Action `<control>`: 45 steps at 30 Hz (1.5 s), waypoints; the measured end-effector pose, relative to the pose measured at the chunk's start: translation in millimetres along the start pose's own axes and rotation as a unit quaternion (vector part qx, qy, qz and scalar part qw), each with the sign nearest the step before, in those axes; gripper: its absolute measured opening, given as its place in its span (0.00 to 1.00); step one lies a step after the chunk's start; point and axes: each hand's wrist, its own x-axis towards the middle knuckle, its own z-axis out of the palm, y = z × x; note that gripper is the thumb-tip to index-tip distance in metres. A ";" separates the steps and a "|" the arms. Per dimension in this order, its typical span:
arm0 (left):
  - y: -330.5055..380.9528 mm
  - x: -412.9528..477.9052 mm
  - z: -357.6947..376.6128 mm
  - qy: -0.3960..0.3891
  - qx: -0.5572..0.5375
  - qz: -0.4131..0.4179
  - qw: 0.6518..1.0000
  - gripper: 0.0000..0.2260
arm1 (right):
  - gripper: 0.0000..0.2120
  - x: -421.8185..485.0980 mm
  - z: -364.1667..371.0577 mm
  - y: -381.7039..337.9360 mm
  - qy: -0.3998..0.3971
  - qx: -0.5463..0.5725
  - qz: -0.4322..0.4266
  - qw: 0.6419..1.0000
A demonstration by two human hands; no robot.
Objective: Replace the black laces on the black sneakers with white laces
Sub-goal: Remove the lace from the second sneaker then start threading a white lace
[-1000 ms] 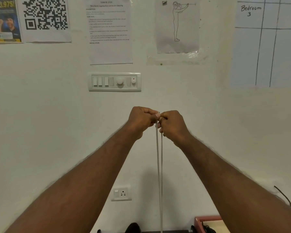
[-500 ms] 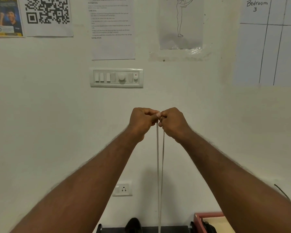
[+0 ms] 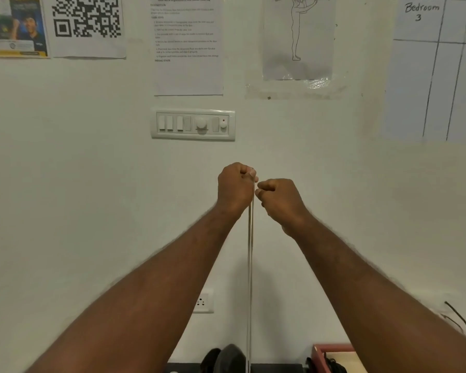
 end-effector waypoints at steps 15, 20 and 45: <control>7.0 6.8 21.8 -0.045 -0.146 -0.073 0.986 0.07 | 0.12 -20.8 24.6 63.2 -0.075 0.061 0.138 0.986; -19.9 -7.8 21.0 -0.043 -0.142 -0.106 0.983 0.06 | 0.12 -25.4 44.3 93.4 -0.067 0.095 0.157 0.981; -202.9 -72.8 -2.6 0.109 -0.015 -0.179 0.978 0.08 | 0.12 -97.7 32.5 258.7 0.092 0.318 0.285 0.900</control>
